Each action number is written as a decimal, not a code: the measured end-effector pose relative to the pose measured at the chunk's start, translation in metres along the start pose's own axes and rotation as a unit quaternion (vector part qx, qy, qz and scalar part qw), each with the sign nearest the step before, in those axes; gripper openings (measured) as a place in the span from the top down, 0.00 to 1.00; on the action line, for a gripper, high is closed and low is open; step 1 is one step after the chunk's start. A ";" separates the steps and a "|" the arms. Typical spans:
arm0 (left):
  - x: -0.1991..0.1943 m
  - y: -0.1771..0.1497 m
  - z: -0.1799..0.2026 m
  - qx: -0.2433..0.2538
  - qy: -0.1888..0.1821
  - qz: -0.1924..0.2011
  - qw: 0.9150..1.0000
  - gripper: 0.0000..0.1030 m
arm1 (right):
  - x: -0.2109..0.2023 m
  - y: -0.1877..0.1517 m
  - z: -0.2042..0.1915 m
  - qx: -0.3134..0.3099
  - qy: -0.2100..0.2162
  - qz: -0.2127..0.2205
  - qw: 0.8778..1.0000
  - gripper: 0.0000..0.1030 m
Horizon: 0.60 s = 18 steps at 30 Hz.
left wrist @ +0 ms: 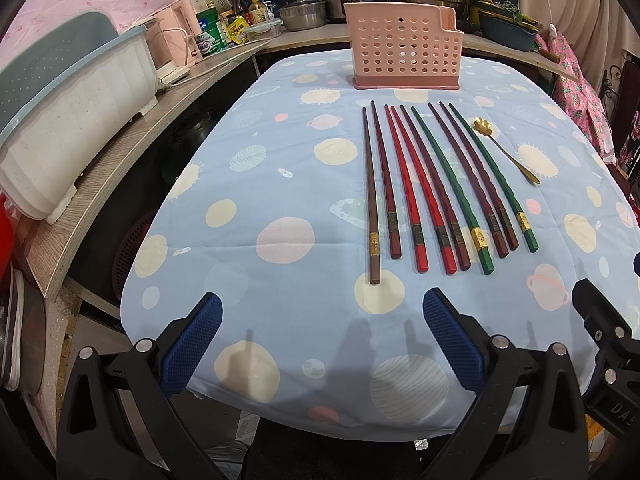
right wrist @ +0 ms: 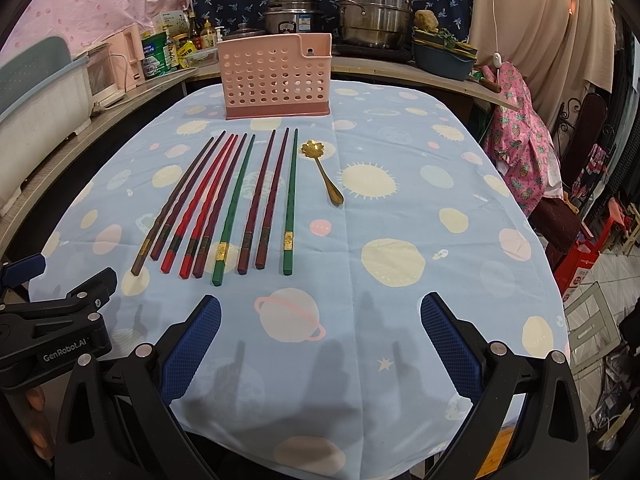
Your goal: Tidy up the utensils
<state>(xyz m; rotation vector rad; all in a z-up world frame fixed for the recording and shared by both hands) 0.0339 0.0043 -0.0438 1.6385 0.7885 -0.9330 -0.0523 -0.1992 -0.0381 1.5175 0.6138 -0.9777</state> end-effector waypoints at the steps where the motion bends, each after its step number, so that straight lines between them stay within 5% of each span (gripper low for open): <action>1: 0.000 0.000 0.000 0.000 0.000 0.000 1.000 0.07 | 0.000 0.000 0.000 0.000 0.000 0.000 1.000 0.06; 18: -0.001 0.000 0.001 0.000 0.001 -0.001 1.000 0.07 | -0.002 -0.001 -0.001 0.000 0.000 0.001 1.000 0.06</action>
Point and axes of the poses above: each gripper's, at about its wrist camera, not at the fingertips, and x roughly the way its jaws point, z to its right, y to its top, the point moved 6 cm from there along x, roughly the way its jaws point, and after that the axes turned 10 degrees about -z, right-handed, at the moved point
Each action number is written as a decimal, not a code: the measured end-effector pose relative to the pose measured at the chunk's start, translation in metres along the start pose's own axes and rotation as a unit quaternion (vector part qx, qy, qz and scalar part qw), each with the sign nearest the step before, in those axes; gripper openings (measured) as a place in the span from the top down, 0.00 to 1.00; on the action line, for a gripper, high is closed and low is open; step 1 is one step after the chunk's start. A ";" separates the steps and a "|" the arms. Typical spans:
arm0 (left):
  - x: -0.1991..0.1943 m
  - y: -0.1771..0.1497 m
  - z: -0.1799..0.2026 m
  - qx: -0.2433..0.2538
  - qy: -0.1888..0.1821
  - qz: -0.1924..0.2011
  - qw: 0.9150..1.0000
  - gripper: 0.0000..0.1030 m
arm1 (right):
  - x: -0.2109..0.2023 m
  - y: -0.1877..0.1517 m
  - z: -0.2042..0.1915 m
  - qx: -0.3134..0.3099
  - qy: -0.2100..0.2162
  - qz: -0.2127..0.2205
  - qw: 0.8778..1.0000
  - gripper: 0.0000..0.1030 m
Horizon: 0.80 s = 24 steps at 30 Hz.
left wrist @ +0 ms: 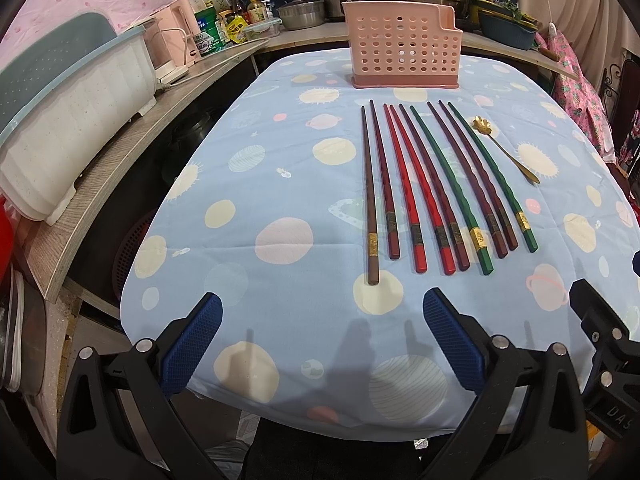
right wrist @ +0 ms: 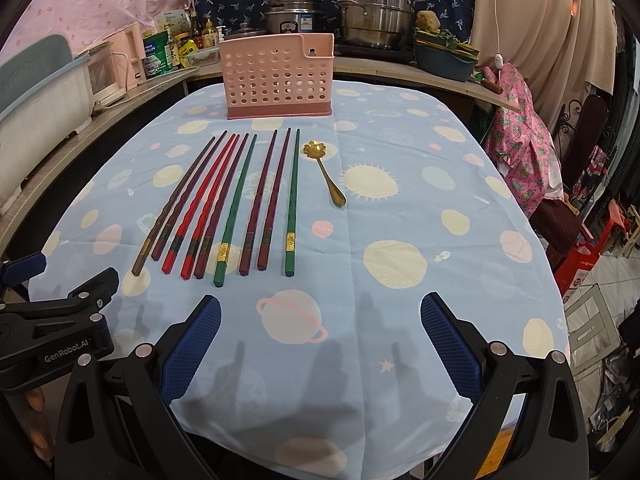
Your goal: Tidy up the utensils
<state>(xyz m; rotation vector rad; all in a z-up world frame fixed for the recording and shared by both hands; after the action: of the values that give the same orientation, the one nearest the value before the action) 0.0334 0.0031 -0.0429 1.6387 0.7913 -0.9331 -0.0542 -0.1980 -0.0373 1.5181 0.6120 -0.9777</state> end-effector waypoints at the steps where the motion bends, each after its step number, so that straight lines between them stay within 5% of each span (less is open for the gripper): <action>1: 0.000 0.000 0.000 0.000 0.000 -0.001 1.000 0.07 | 0.001 0.000 0.000 0.000 0.000 0.000 1.000 0.06; 24: 0.047 0.022 -0.007 -0.018 -0.014 -0.039 0.999 0.12 | 0.025 0.019 0.015 0.021 0.000 -0.013 1.000 0.06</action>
<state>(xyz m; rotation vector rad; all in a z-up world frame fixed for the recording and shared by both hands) 0.0755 0.0067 -0.0729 1.5694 0.8528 -0.9881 -0.0294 -0.2196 -0.0486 1.5514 0.6159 -1.0153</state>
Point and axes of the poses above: each gripper's, at about its wrist camera, not at the fingertips, and x roughly the way its jaws point, z to its right, y to its top, the point moved 6 cm from there along x, roughly the way its jaws point, and after that the axes turned 10 degrees about -z, right-handed, at the moved point
